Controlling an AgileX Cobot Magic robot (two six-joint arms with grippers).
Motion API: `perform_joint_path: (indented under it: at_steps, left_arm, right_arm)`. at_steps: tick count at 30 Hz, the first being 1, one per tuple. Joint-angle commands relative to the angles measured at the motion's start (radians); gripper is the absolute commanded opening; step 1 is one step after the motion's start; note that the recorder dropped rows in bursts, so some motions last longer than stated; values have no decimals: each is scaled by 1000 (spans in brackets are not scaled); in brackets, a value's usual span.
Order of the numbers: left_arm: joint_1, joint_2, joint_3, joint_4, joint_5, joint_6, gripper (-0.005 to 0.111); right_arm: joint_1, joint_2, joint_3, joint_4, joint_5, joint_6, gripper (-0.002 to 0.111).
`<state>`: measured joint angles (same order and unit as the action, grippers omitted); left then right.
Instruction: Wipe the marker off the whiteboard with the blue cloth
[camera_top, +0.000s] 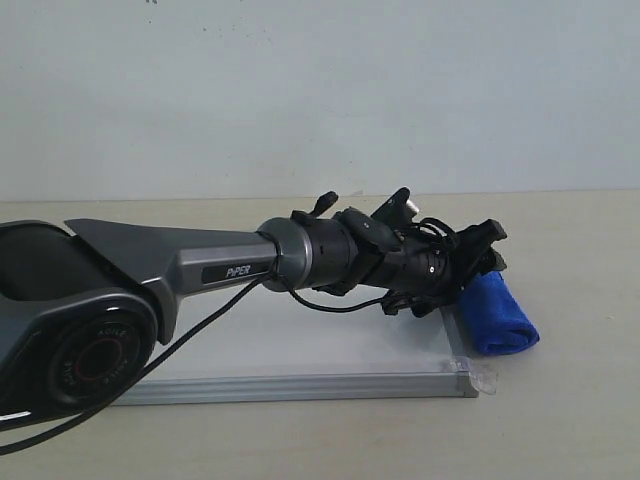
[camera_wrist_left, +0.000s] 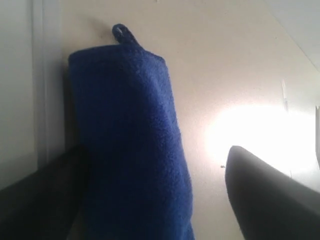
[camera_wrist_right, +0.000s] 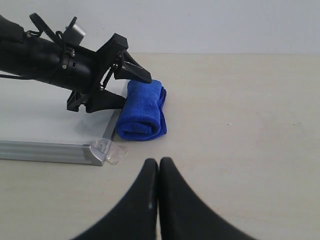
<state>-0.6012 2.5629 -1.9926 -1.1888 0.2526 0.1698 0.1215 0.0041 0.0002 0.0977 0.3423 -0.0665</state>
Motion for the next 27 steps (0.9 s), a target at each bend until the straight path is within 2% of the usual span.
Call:
perform_joint_path:
  at_steps: [1,8,21,24,27]
  left_arm:
    - [31,-4,-5,4,105,9,72]
    - [101,-6,-5,49,325,11,68]
    - [108,-102,-5,215,424,5,65]
    - [108,-124,-5,267,462,-6,58]
    - [108,-142,-5,369,512,-51,44]
  right_arm:
    - [-2,-4,0,0,-9,0,0]
    - [-2,-4,0,0,-9,0,0]
    - [-2,-4,0,0,-9,0,0]
    - [-2,-4,0,0,-9,0,0]
    - [-2,-4,0,0,-9,0,0]
